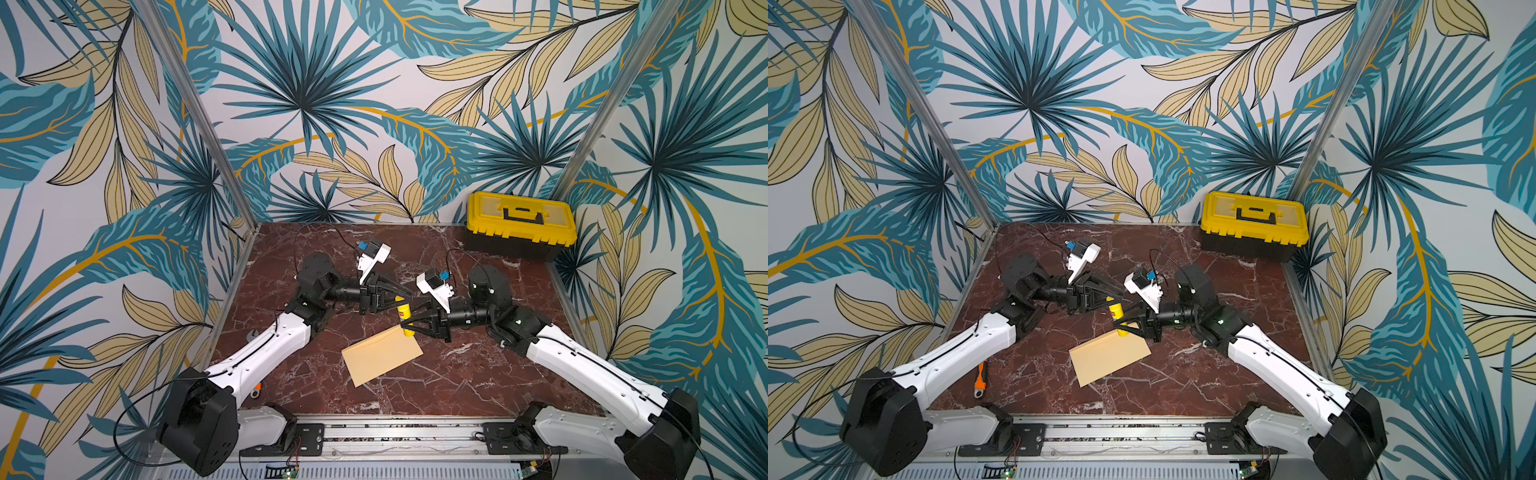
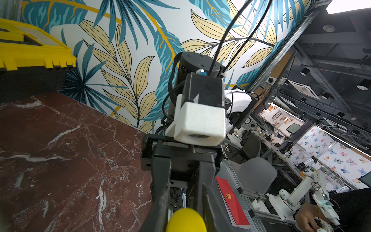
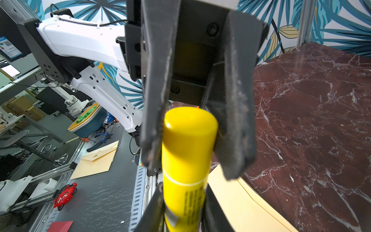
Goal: Seal the envelope with a glue stick
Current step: Open the lid of the glue stick, then place the lid at the center of the board.
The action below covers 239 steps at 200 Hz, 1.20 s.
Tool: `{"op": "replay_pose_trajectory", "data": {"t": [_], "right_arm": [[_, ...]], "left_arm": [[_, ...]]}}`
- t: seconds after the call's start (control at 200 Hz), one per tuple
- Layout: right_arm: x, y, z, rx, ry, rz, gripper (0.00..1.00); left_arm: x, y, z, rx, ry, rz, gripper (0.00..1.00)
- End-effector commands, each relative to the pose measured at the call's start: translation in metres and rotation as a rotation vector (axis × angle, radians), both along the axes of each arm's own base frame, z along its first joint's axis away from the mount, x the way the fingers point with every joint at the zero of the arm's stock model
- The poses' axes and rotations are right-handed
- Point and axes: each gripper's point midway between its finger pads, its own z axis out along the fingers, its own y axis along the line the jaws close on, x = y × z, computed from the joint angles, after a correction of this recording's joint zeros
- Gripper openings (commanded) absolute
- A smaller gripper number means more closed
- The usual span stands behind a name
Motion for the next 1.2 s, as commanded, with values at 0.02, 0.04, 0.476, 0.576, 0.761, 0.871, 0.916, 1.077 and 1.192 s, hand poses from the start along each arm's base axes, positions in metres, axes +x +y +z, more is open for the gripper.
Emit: {"op": "replay_pose_trajectory", "data": {"t": [0.02, 0.04, 0.476, 0.576, 0.761, 0.871, 0.916, 1.077, 1.192], "right_arm": [[-0.019, -0.013, -0.071, -0.190, 0.170, 0.002, 0.00], [-0.019, -0.014, -0.073, -0.193, 0.173, 0.001, 0.00], [-0.013, -0.023, -0.098, -0.277, 0.208, -0.078, 0.00], [-0.010, -0.023, -0.099, -0.287, 0.211, -0.091, 0.00], [-0.004, -0.025, -0.098, -0.292, 0.198, -0.124, 0.00], [0.002, -0.029, -0.098, -0.308, 0.178, -0.172, 0.00], [0.006, -0.031, -0.098, -0.315, 0.172, -0.197, 0.00], [0.026, -0.044, -0.096, -0.357, 0.145, -0.341, 0.00], [0.047, -0.059, -0.092, -0.390, 0.131, -0.482, 0.00]], "left_arm": [[0.003, 0.013, 0.044, -0.091, -0.135, 0.113, 0.02], [0.003, 0.013, 0.045, -0.091, -0.137, 0.116, 0.02], [0.033, 0.028, 0.032, 0.042, -0.166, 0.389, 0.01], [0.042, 0.031, 0.026, 0.076, -0.155, 0.445, 0.01], [0.052, 0.034, 0.015, 0.122, -0.136, 0.496, 0.01], [0.061, 0.039, 0.007, 0.175, -0.135, 0.557, 0.02], [0.064, 0.041, 0.003, 0.198, -0.133, 0.575, 0.02], [0.075, 0.041, -0.011, 0.271, -0.117, 0.635, 0.02], [0.080, 0.034, -0.021, 0.306, -0.148, 0.659, 0.02]]}}
